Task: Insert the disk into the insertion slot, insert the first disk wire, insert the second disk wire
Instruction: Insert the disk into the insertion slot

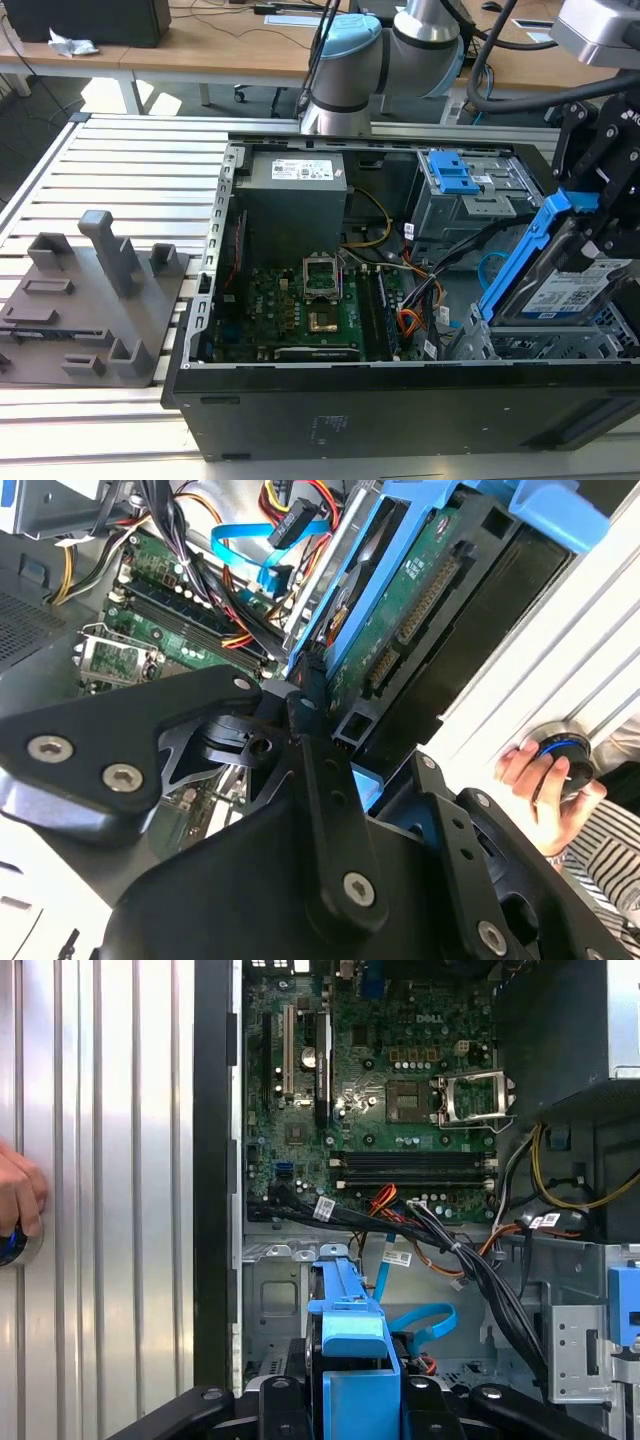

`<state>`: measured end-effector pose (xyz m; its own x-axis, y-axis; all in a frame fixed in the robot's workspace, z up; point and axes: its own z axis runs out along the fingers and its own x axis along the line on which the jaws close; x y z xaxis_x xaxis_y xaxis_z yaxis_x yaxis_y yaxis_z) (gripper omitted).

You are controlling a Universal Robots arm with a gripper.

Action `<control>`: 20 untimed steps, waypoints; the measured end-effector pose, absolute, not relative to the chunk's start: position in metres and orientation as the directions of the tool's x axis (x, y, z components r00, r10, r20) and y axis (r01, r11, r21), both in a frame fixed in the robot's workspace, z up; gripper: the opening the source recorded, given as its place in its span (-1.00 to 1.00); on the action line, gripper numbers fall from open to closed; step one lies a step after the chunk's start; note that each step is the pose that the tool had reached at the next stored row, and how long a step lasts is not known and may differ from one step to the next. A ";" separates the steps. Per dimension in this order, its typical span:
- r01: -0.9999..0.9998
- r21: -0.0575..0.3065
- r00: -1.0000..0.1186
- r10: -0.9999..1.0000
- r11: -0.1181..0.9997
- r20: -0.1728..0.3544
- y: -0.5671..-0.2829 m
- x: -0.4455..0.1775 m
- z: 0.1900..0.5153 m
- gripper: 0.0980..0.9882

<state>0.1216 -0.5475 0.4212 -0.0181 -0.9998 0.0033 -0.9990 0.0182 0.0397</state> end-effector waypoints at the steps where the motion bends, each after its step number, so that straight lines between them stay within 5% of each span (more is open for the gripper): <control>1: -0.999 0.040 -0.018 -1.000 0.018 0.003 -0.547 0.122 0.420 -0.40; 20: -0.999 0.040 -0.018 -1.000 0.018 0.003 -0.548 0.122 0.404 -0.40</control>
